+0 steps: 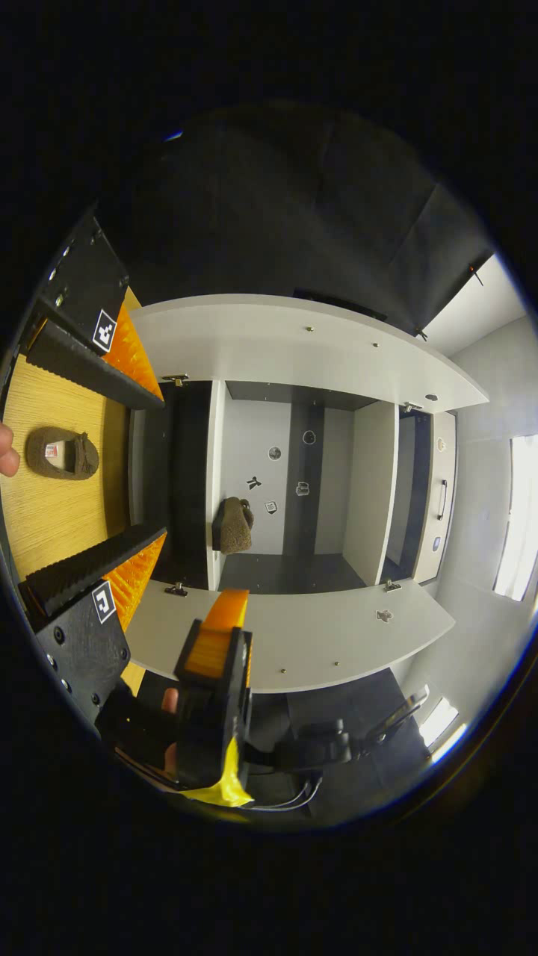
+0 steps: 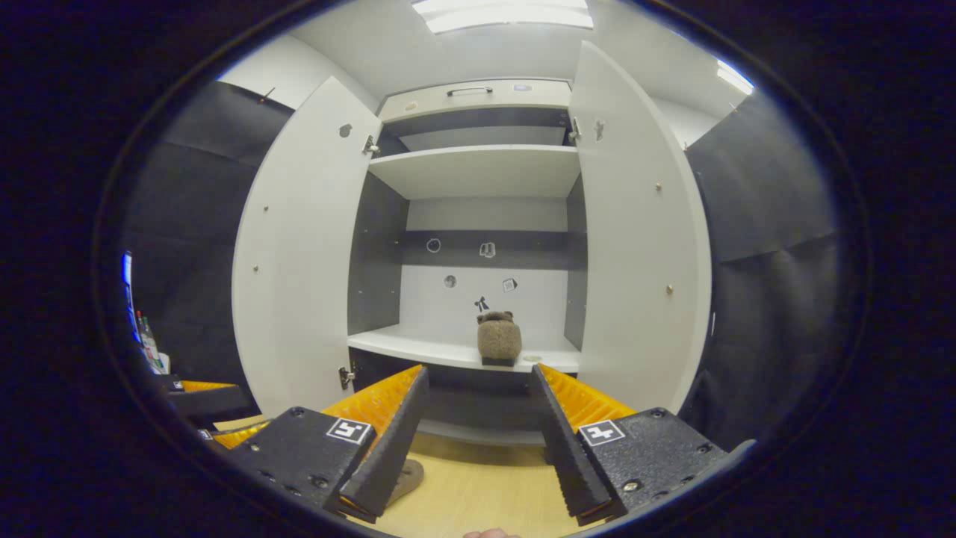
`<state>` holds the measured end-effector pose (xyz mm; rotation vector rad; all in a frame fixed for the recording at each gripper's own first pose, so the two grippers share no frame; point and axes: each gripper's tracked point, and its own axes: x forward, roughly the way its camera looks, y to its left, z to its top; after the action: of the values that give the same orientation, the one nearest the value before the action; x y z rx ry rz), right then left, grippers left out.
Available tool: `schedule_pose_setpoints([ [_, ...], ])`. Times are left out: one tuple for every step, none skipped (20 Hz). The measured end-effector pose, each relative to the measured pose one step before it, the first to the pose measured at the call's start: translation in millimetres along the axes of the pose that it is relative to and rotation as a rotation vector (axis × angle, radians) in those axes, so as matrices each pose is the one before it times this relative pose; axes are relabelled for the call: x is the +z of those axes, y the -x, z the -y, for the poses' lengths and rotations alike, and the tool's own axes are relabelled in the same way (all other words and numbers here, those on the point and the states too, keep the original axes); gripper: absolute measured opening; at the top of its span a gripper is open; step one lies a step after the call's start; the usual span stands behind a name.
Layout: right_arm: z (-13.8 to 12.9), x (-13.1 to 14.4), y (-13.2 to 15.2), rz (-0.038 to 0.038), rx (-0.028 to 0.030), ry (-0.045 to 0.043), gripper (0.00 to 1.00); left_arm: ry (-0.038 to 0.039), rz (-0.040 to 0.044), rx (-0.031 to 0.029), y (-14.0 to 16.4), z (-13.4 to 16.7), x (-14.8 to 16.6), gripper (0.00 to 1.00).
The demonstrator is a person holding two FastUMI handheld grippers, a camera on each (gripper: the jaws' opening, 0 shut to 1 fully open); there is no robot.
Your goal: Grab one shoe with the right hand and put it into the shoe cabinet, grab the other shoe with the left hand and put it into the shoe cabinet; then close the right door with the right hand and the left door with the left hand.
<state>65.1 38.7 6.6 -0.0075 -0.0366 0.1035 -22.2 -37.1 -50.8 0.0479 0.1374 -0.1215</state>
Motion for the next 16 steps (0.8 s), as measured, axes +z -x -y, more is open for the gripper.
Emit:
schedule_pose_setpoints([
  [6.08, -8.13, 6.9, -0.00316, -0.02348, -0.00219, 0.87, -0.00146, -0.0024, -0.0005, 0.44, 0.24, -0.73, 0.95],
  [8.6, -8.45, 6.89, -0.00282, -0.0222, -0.00539, 0.86, 0.00066, -0.00406, -0.0048, -0.29, 1.13, -2.47, 0.95],
  [2.32, -9.37, 6.45, -0.00548, -0.01477, -0.00912, 0.87, 0.00042, -0.00714, -0.00547, -0.66, 2.23, -2.69, 0.95],
  [1.19, -10.17, 5.83, -0.01242, -0.00849, -0.00881, 0.86, 0.00029, -0.01331, -0.00419, -0.28, 0.67, -5.11, 0.95],
  [-0.18, -9.92, 5.38, -0.01107, -0.00116, -0.00679, 0.86, 0.00261, -0.01293, -0.00296, 0.51, 1.68, -4.52, 0.95],
  [1.28, -7.79, 4.34, -0.00792, -0.00786, 0.00043, 0.87, 0.00808, -0.01356, -0.00598, 1.63, 2.98, -3.85, 0.95],
  [3.49, -5.22, 3.51, -0.00132, -0.01445, 0.00792, 0.87, 0.01336, -0.01783, -0.00903, -0.15, 3.36, -4.84, 0.95],
  [2.81, -2.13, 4.09, 0.00528, -0.01308, 0.00687, 0.86, 0.01518, -0.0192, -0.01151, 0.23, 2.64, -4.87, 0.95],
  [1.01, -1.2, 4.34, 0.00678, -0.0047, 0.0016, 0.86, 0.01289, -0.02268, -0.01274, -0.8, 1.64, -5.45, 0.95],
  [-0.49, -0.01, 3.78, 0.00519, 0.00215, -0.00108, 0.86, 0.00661, -0.01721, -0.01169, -0.94, 0.93, -2.73, 0.95],
  [0.53, -0.63, 2.07, -0.00014, -0.00211, -0.00316, 0.87, -0.00028, -0.00937, -0.00566, -1.35, -0.98, -0.94, 0.95],
  [0.75, 1.24, 1.84, 0.00205, -0.00041, -0.00839, 0.87, -0.00759, -0.00652, 0.00099, -3.69, -3.45, 0.45, 0.95],
  [0.36, 0.43, 1.41, -0.00588, -0.00228, -0.01355, 0.87, -0.01216, -0.01259, 0.00263, -6.97, -4.14, -1.49, 0.95],
  [-0.15, 0.47, 2.17, -0.00775, 0.00459, -0.01805, 0.87, -0.01431, -0.02602, 0.00628, -10.45, -3.73, -6.3, 0.95],
  [-0.32, 2.3, 1.12, -0.00332, 0.00279, -0.0184, 0.87, -0.01154, -0.03762, 0.00248, -12.5, -3.56, -10.44, 0.95],
  [0.36, 2.42, 0.5, -0.0006, 0.00258, -0.0135, 0.87, -0.01075, -0.04917, 0.0024, -12.23, -3.79, -13.56, 0.95],
])
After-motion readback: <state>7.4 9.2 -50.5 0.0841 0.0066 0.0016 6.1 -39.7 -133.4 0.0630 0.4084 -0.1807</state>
